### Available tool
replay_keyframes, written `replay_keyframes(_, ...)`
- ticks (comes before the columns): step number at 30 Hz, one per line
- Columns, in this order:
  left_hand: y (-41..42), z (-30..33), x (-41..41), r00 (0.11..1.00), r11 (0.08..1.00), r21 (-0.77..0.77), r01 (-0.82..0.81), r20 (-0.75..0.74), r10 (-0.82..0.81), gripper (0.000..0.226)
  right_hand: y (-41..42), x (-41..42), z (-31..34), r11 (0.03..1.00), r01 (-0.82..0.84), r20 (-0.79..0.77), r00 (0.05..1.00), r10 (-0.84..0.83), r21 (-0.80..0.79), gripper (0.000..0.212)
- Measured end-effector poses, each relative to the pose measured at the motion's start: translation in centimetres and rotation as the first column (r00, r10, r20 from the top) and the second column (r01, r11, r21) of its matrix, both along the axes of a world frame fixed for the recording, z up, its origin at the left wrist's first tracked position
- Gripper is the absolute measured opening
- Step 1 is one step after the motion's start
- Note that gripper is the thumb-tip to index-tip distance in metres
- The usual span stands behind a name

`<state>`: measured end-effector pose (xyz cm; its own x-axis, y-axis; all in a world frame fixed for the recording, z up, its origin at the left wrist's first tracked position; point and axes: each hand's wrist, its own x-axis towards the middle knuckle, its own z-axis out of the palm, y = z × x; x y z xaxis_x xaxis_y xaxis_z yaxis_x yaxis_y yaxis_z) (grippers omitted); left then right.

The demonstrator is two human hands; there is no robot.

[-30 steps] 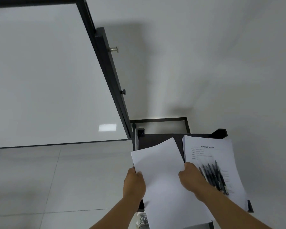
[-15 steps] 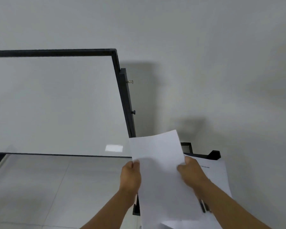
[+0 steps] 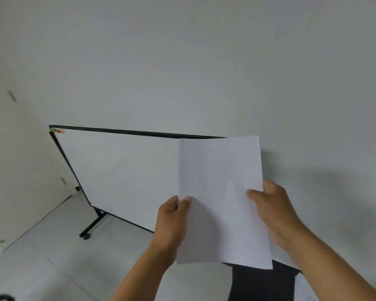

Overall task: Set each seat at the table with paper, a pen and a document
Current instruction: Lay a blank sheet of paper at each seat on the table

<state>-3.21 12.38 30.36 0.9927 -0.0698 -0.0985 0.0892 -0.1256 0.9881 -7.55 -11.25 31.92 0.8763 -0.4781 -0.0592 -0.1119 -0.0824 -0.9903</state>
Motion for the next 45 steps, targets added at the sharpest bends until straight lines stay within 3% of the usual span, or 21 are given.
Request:
replay_keyframes(3, 4.6, 3.6, -1.3, 0.986, 0.994, -0.017, -0.112, 0.12, 0.114, 0.038, 4.5, 0.9, 4.0, 0.991, -0.129, 0.116, 0.985, 0.131, -0.026, 0.012)
replay_keyframes(7, 10.6, 6.8, -3.3, 0.937, 0.961, -0.061, -0.271, 0.213, 0.278, 0.034, 10.8, 1.5, 8.3, 0.958, -0.278, 0.19, 0.939, 0.287, -0.072, 0.042)
replay_keyframes(13, 20.6, 10.4, -6.3, 0.808, 0.851, -0.211, -0.481, 0.27, 0.523, 0.029, 21.5, 1.6, 13.1, 0.851, -0.5, 0.285, 0.802, 0.525, -0.162, 0.015)
replay_keyframes(15, 23.5, 11.5, -7.2, 0.768, 0.816, -0.255, -0.519, 0.279, 0.576, 0.029, 25.2, 1.6, 13.9, 0.823, -0.544, 0.317, 0.761, 0.566, -0.163, 0.015)
replay_keyframes(19, 29.8, 12.7, -8.4, 0.704, 0.766, -0.284, -0.576, 0.304, 0.642, 0.031, 32.7, 2.2, 14.5, 0.784, -0.606, 0.365, 0.705, 0.608, -0.136, 0.025)
replay_keyframes(23, 38.0, 13.0, -9.2, 0.636, 0.711, -0.276, -0.647, 0.319, 0.703, 0.031, 41.3, 3.1, 14.7, 0.753, -0.646, 0.384, 0.668, 0.638, -0.128, 0.009)
replay_keyframes(30, 49.6, 12.8, -9.0, 0.568, 0.673, -0.263, -0.692, 0.377, 0.731, 0.031, 53.9, 5.0, 14.8, 0.731, -0.668, 0.426, 0.627, 0.653, -0.137, 0.008)
replay_keyframes(45, 62.5, 13.0, -5.2, 0.405, 0.511, -0.237, -0.826, 0.38, 0.831, 0.03, 69.8, 13.1, 14.2, 0.623, -0.765, 0.457, 0.501, 0.736, -0.165, 0.007)
